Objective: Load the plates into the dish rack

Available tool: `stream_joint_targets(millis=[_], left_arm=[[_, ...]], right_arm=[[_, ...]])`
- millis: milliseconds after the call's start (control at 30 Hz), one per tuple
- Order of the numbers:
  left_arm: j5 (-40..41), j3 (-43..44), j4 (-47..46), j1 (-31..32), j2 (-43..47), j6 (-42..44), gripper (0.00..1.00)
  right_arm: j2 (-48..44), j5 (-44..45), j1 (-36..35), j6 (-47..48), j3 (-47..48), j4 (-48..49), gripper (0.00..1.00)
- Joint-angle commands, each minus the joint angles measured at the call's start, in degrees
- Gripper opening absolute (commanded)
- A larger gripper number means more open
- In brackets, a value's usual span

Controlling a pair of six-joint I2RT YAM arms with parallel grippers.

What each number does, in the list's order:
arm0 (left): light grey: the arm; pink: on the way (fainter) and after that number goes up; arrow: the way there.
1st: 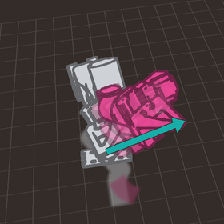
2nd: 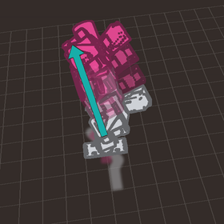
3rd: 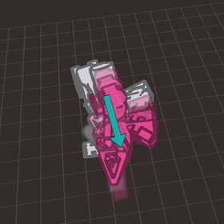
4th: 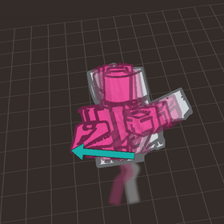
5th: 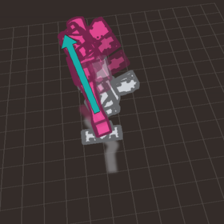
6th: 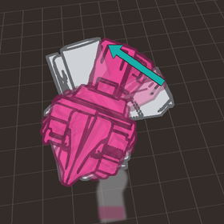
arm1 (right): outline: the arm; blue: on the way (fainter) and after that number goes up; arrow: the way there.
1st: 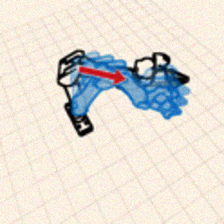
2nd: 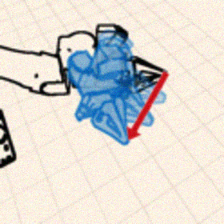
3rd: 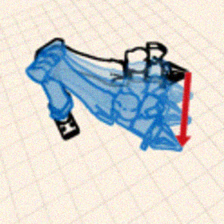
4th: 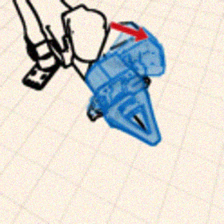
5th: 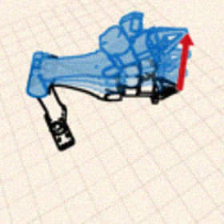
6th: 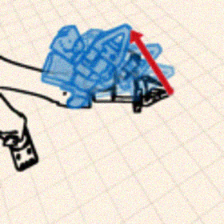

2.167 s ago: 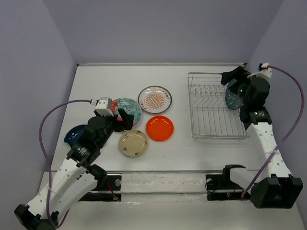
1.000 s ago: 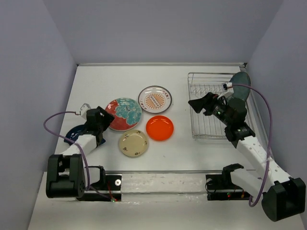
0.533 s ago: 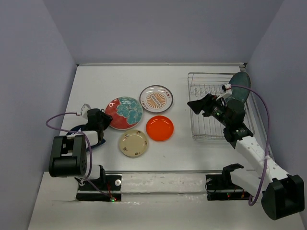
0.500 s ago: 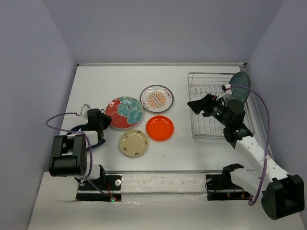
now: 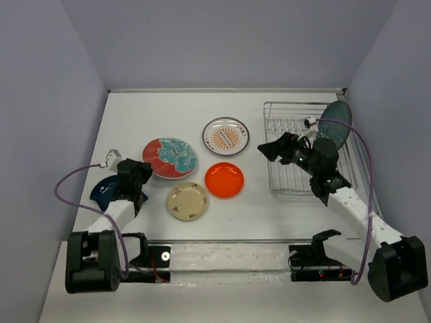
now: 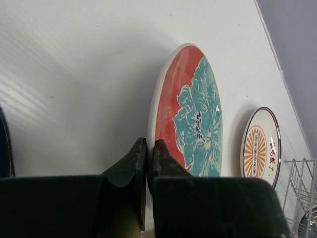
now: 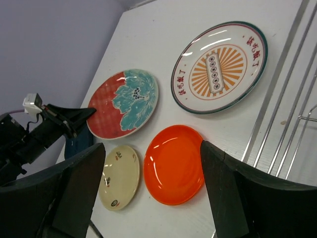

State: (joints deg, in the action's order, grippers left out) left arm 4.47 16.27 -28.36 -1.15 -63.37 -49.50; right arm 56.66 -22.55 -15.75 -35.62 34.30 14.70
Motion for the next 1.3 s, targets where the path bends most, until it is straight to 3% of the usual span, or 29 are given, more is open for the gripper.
stream_joint_targets(millis=[0, 100, 233, 467, 567, 733, 967, 1000, 1167, 1200, 1267], left_arm=[[1.34, 1.13, 3.30, -0.26, 11.32, 1.07, 0.06], [-0.16, 3.67, 8.92, -0.17, 19.32, 2.82, 0.06], [-8.32, 8.24, 15.51, -0.17, 27.33, 5.46, 0.06], [-21.83, 12.47, 21.41, -0.08, 34.71, 8.10, 0.05], [-28.61, 11.33, 19.32, -0.08, 36.73, 6.00, 0.06], [-33.72, 9.75, 14.14, 3.08, 38.59, 4.41, 0.05], [-39.18, 11.58, 7.54, 6.33, 36.57, 3.79, 0.05], [-39.36, 11.94, 7.36, 6.59, 36.31, 4.31, 0.05], [-40.07, 12.73, 6.21, 7.74, 34.72, 5.20, 0.06], [-39.80, 12.73, 6.21, 7.91, 34.63, 5.55, 0.05], [-39.54, 12.99, 6.21, 8.26, 33.94, 6.07, 0.06]], right_arm=[[3.27, -1.89, -5.25, 2.13, 4.71, 0.16, 0.85], [6.87, -1.10, -10.43, 3.27, 8.05, -1.07, 0.89], [13.11, -0.13, -16.41, 3.36, 13.59, -1.25, 0.92], [24.62, -1.88, -18.53, 7.05, 22.64, -4.85, 0.99], [29.11, -4.00, -18.53, 7.84, 27.12, -7.05, 0.99], [31.31, -1.89, -18.53, 8.37, 28.97, -8.63, 0.99], [32.28, -6.97, -18.53, 8.81, 28.89, -9.43, 0.98], [32.02, -8.20, -18.53, 8.37, 28.63, -9.34, 0.96], [29.91, -21.56, -18.53, 5.65, 23.99, -4.34, 0.67], [29.39, -23.32, -18.53, 4.78, 22.92, -0.76, 0.50], [27.72, -27.26, -18.53, 1.70, 21.25, 2.34, 0.32]])
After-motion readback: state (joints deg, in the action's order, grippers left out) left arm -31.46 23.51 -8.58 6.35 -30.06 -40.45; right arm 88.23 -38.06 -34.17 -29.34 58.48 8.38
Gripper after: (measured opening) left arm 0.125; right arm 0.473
